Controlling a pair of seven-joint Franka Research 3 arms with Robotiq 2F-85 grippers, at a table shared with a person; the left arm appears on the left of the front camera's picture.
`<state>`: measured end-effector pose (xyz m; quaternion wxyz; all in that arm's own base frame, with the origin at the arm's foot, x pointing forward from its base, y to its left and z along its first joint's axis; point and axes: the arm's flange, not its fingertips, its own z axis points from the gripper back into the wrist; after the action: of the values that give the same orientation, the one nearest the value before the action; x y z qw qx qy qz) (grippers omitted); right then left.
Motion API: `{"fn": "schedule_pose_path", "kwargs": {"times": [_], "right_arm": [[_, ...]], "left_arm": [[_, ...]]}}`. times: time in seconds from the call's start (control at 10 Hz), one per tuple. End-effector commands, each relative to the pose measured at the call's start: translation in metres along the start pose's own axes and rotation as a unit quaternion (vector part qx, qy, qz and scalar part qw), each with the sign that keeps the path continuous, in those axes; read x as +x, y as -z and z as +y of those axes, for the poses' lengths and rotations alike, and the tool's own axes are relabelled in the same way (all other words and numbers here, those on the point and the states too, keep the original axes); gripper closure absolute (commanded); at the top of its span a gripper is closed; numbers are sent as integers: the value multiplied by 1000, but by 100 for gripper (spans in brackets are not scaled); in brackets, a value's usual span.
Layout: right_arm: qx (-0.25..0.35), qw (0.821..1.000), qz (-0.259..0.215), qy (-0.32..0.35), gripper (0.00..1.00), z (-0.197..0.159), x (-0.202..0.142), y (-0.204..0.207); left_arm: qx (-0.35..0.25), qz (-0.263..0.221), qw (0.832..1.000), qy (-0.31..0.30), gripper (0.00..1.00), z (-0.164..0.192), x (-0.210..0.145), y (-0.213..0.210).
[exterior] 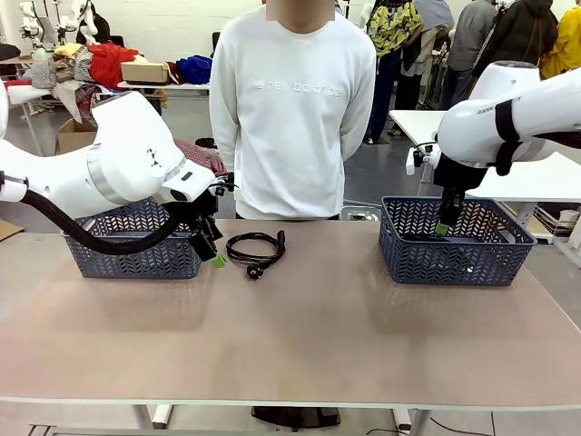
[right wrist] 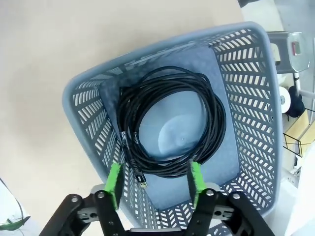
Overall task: Organize the cables according to human instructions.
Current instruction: Pick up a bundle of cables and place it in the basket indicated by the human.
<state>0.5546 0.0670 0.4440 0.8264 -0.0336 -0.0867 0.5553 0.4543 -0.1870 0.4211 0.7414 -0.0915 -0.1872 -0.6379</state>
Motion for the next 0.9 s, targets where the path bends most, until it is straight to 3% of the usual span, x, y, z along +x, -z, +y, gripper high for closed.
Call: {"fn": "schedule_pose_path", "kwargs": {"times": [0.0, 0.1, 0.5, 0.7, 0.8], "right_arm": [[3, 1000, 5, 11, 6, -1, 5, -3], [6, 1000, 5, 11, 0, -2, 6, -3], [5, 999, -14, 32, 0, -6, 6, -3], [6, 1000, -3, 10, 0, 0, 3, -2], [11, 999, -37, 35, 0, 0, 4, -5]], "left_arm": [[3, -1, 1000, 0, 0, -1, -1, 0], [3, -1, 1000, 0, 0, -1, -1, 0], [3, -1, 1000, 0, 0, -1, -1, 0], [3, -1, 1000, 0, 0, -1, -1, 0], [3, -1, 1000, 0, 0, -1, -1, 0]]}}
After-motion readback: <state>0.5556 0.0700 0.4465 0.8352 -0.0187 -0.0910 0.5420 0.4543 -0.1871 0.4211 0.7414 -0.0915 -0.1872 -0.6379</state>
